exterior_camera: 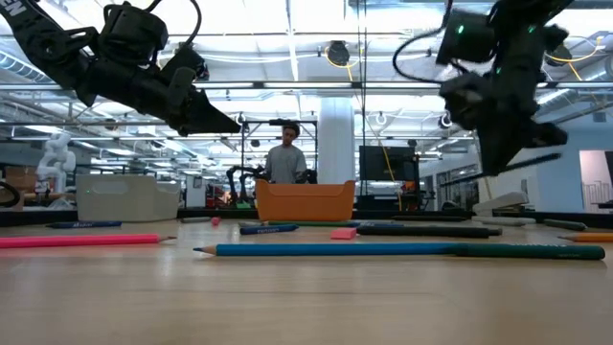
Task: Sort crayons/erasers/pens/pencils in bins
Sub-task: Put the dark blue pencil into the bottom gray bin
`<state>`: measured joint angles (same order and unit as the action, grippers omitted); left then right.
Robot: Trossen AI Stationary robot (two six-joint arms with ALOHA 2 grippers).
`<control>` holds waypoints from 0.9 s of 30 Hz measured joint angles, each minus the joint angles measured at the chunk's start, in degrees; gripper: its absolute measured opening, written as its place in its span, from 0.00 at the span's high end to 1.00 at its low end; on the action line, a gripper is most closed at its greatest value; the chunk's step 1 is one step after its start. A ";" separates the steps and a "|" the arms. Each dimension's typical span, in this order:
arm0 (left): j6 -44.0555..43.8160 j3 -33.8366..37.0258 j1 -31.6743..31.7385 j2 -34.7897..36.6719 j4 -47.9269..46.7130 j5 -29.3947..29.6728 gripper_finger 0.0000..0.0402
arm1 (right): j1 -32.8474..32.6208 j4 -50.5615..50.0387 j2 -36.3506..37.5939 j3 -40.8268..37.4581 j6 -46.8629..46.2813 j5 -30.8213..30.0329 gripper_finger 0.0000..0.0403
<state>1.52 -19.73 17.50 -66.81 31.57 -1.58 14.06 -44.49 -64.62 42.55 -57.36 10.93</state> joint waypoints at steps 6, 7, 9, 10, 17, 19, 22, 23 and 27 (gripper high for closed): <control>0.01 0.00 0.00 0.00 -0.05 0.00 0.99 | -11.86 -1.47 1.98 3.29 -14.16 1.60 0.94; 0.01 0.00 0.00 0.00 -0.09 0.00 0.99 | -13.82 -1.43 2.27 3.73 -16.40 1.63 0.94; 0.02 0.00 0.00 0.00 -0.09 0.00 0.99 | -17.80 -1.44 2.77 4.60 -21.37 1.59 0.94; 0.00 0.00 0.00 0.00 -0.13 0.00 0.99 | -19.77 -1.42 3.00 4.94 -23.83 1.57 0.94; 1.42 0.00 0.00 0.00 -1.94 0.04 0.99 | -33.52 -0.79 3.12 7.87 -38.21 1.36 0.94; 1.42 0.00 0.00 0.00 -1.97 0.04 0.99 | -37.30 -0.78 3.30 8.55 -42.49 1.36 0.94; 1.40 0.00 0.00 0.00 -1.90 0.04 0.99 | -43.12 -0.71 4.24 9.82 -49.62 1.29 0.94; 1.40 0.00 0.00 0.00 -1.90 0.04 0.99 | -45.04 -0.70 4.47 10.20 -52.11 1.17 0.94; 1.38 0.00 0.00 0.00 -1.87 0.04 0.99 | -52.24 -0.72 4.69 11.94 -59.52 0.87 0.94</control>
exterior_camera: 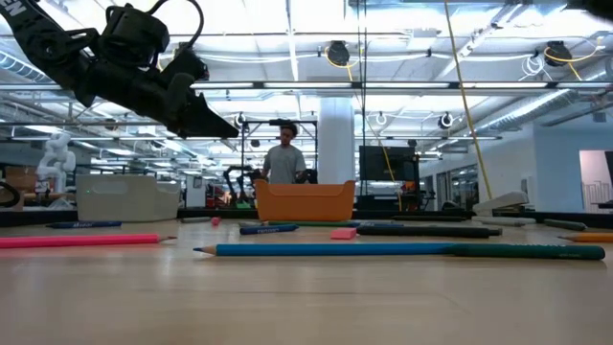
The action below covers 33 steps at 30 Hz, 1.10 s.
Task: Sort crayons/erasers/pens/pencils in bins
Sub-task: Put the dark blue pencil into the bottom gray bin
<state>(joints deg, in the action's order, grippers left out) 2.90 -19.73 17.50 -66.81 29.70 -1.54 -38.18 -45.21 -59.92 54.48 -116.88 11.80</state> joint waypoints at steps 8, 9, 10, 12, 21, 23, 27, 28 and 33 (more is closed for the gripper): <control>-0.36 0.00 0.00 0.00 0.03 0.00 0.99 | -12.98 3.27 0.00 1.66 -13.86 -1.32 0.94; -0.39 0.00 0.00 0.00 0.03 0.00 0.99 | -13.99 3.47 -0.22 1.66 -14.17 -1.27 0.94; -0.42 0.00 0.00 0.00 0.03 0.00 0.99 | -14.67 3.59 -0.63 1.66 -14.13 -1.25 0.94; -0.51 0.00 -0.01 0.00 0.05 0.00 0.99 | -15.36 2.90 -1.50 1.39 -14.09 -1.23 0.94; -0.69 0.00 -0.02 0.02 0.30 0.00 0.99 | -19.41 1.71 -4.17 -3.06 -14.01 -1.08 0.94; -0.74 0.00 -0.02 0.02 -0.06 0.00 0.99 | -19.92 1.66 -4.30 -4.49 -13.90 -1.06 0.94; -0.95 0.00 -0.02 0.02 -0.08 0.00 0.99 | -20.58 3.63 -4.31 -7.74 -12.76 -1.07 0.94; -1.07 0.00 -0.02 0.02 -0.08 0.00 0.99 | -20.75 4.99 -4.31 -8.64 -12.32 -1.17 0.94; -1.22 0.00 -0.02 0.02 -0.07 0.04 0.99 | -21.26 13.11 -4.31 -13.44 -11.39 -1.23 0.94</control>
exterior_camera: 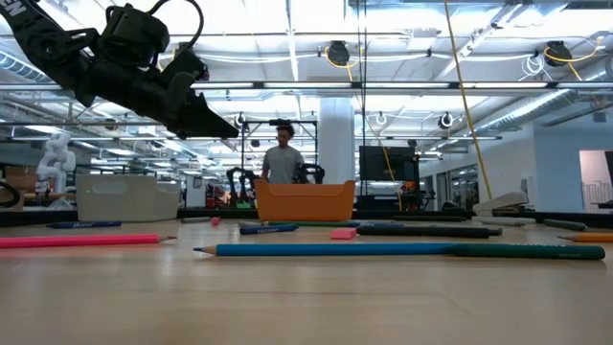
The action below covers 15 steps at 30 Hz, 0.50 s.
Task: Sort crayons/erasers/pens/pencils in bins
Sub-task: Put the dark blue pencil into the bottom gray bin
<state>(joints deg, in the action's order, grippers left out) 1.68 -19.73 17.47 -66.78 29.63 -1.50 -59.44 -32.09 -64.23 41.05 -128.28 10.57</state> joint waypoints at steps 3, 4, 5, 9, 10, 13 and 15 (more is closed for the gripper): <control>-0.06 0.00 0.02 0.00 0.00 0.04 0.99 | 0.01 2.53 0.00 -2.32 0.53 -0.06 0.94; -0.06 0.00 0.02 0.00 0.00 0.07 0.99 | 0.00 2.87 0.00 -2.96 0.75 -0.11 0.94; -0.05 0.00 0.00 0.00 -0.02 0.07 0.99 | 0.00 3.46 0.00 -3.58 1.13 -0.12 0.94; -0.05 0.00 0.01 0.00 -0.02 0.09 0.99 | 0.00 4.54 0.00 -4.10 1.67 -0.14 0.93; -0.05 0.00 0.00 0.00 -0.02 0.09 0.99 | 0.00 4.72 0.00 -4.13 1.67 -0.11 0.93; -0.04 0.00 0.01 0.00 -0.04 0.09 0.99 | 0.01 6.21 0.00 -4.16 1.67 -0.07 0.87; -0.03 0.00 0.00 0.00 -0.04 0.09 0.99 | 0.02 6.75 0.00 -4.16 1.63 -0.07 0.80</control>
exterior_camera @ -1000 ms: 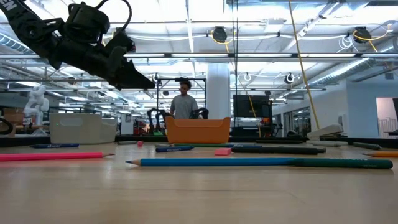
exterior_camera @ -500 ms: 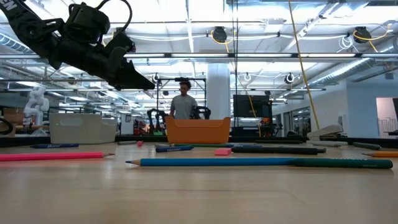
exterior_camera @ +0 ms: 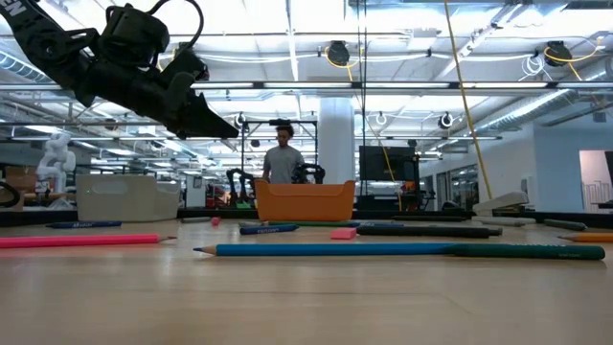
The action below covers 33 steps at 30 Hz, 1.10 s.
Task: Sort crayons/erasers/pens/pencils in bins
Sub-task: Put the dark blue pencil into the bottom gray bin, then put the gray crayon into the top gray bin
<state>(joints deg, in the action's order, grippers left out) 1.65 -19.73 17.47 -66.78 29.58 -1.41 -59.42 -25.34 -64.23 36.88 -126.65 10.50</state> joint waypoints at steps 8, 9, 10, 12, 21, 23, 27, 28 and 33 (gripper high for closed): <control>0.83 0.00 0.01 0.00 -0.76 0.04 0.99 | 0.04 6.75 0.02 0.00 -2.06 1.08 0.61; 0.83 0.00 0.01 0.00 -0.76 0.02 0.99 | 0.09 8.41 0.03 0.00 -2.44 1.47 0.61; 0.85 0.00 0.00 0.00 -0.74 0.02 0.99 | 0.09 9.98 0.07 0.00 -2.79 1.65 0.62; 0.85 0.00 0.01 0.00 -0.79 0.03 0.99 | 0.11 11.79 0.34 0.02 -2.91 1.75 0.67; 0.87 0.00 0.00 0.00 -0.77 0.02 0.99 | 2.77 12.84 6.23 0.02 8.06 -13.49 0.98; 0.84 0.00 0.02 0.00 -0.75 0.02 0.99 | 4.06 10.64 8.21 0.02 13.17 -17.76 0.98; 0.81 0.00 0.01 0.00 -0.63 0.02 0.99 | 8.53 5.84 11.52 0.02 28.65 -25.02 1.00; 0.81 0.00 0.02 0.00 -0.40 0.02 0.99 | 9.99 5.37 12.22 0.02 33.03 -26.91 0.99; 0.63 0.00 0.01 0.00 1.19 -0.24 0.99 | 19.84 5.36 13.81 0.02 57.07 -32.40 1.00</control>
<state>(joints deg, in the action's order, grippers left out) 2.28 -19.73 17.48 -66.78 30.77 -1.65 -39.58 -19.98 -50.41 36.91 -69.57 -21.90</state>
